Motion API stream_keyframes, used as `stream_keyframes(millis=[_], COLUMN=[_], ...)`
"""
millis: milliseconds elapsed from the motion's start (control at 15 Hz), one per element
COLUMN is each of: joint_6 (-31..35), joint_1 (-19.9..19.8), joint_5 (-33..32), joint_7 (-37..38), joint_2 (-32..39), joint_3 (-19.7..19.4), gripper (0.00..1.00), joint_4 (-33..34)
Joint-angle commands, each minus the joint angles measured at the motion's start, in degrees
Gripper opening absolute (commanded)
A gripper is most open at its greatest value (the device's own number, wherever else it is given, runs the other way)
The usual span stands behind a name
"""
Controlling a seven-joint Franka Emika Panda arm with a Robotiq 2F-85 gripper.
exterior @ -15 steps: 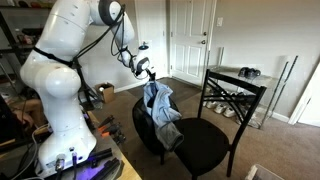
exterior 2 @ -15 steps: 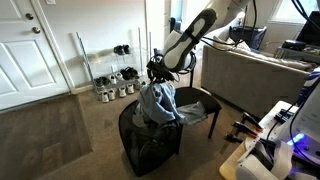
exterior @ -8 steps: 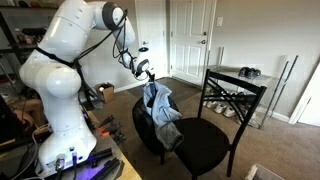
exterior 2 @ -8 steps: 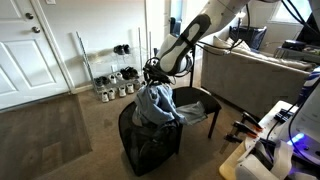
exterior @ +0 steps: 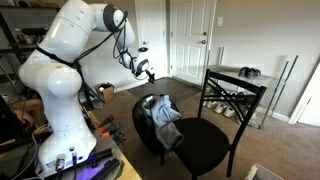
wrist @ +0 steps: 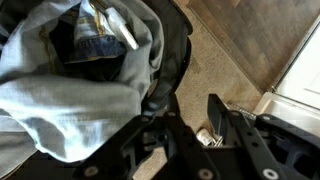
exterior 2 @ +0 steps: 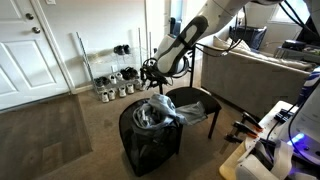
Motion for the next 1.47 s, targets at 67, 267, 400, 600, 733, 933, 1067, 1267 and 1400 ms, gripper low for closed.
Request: stream_keyframes(millis=[67, 267, 400, 600, 733, 933, 1067, 1267, 1400], joint_6=[0.45, -0.04, -0.4, -2.74, -6.21, -11.06, -12.19, -10.72, -10.7], joint_1=[0.08, 0.32, 2.34, 2.15, 0.64, -1.65, -3.44, -4.21, -4.3], joint_5=[2.53, 3.06, 2.95, 4.08, 4.93, 5.79, 6.01, 3.77, 3.71], joint_7=[-2.58, -1.69, 0.04, 2.3, 3.86, 8.74, 11.74, 12.69, 12.92], joint_2=[-0.78, -3.14, -5.03, -4.78, -2.57, -0.56, 0.26, 0.35, 0.79], joint_3=[-0.36, -3.25, -9.59, -17.29, -19.62, -20.62, -19.59, -19.37, -19.34], gripper=[0.73, 0.92, 0.99, 1.0, 1.0, 1.0, 1.0, 1.0, 1.0], joint_4=[-0.42, -4.43, -8.5, -10.86, -9.12, -6.98, -6.39, -7.05, -6.92])
